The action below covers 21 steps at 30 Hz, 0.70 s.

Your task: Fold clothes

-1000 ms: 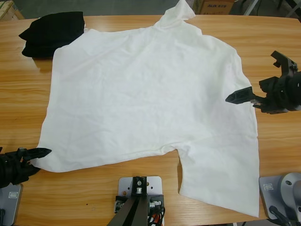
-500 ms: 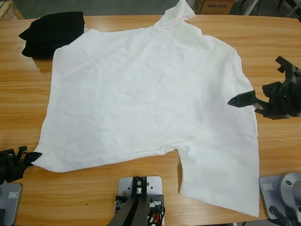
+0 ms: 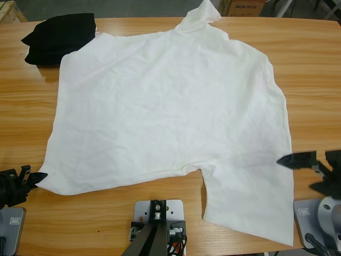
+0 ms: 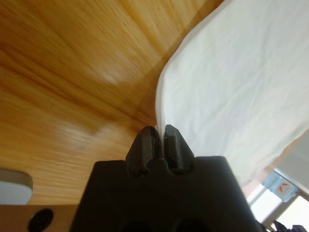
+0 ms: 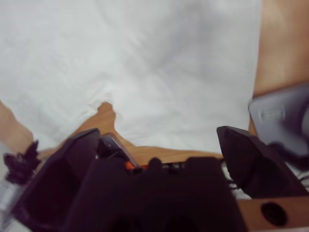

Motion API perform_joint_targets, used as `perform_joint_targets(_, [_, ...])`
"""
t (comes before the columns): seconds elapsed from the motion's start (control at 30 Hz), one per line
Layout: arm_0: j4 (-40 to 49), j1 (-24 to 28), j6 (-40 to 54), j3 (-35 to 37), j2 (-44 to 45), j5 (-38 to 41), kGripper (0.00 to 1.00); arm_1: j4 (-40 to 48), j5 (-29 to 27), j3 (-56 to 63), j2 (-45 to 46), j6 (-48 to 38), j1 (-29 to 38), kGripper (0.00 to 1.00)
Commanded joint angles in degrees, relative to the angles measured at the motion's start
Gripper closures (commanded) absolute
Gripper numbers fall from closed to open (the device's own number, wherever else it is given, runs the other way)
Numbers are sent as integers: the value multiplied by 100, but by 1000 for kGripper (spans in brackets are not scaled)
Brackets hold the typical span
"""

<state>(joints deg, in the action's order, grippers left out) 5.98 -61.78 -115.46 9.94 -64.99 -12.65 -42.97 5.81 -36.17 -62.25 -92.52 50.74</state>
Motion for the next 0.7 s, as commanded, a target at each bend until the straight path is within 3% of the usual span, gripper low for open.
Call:
perform_joint_targets(0.03, [51, -45, -38, -208, 259, 140, 1000, -161, -353, 392, -124, -3717, 2207, 197])
perform_joint_targets(0.17, [44, -45, 3, -347, 292, 256, 1000, 78, -472, 436, -395, -4783, 2884, 218])
perform_joint_targets(0.27, [19, -45, 90, -432, 348, 481, 1000, 289, -674, 430, -838, -5920, 3814, 211])
perform_joint_targets(0.43, [17, -45, 157, -442, 440, 576, 1000, 389, -613, 464, -1190, -7303, 4740, 212])
perform_joint_targets(0.7, [17, -45, 203, -440, 478, 614, 1000, 1158, -504, 979, -1828, -8115, 4923, 216])
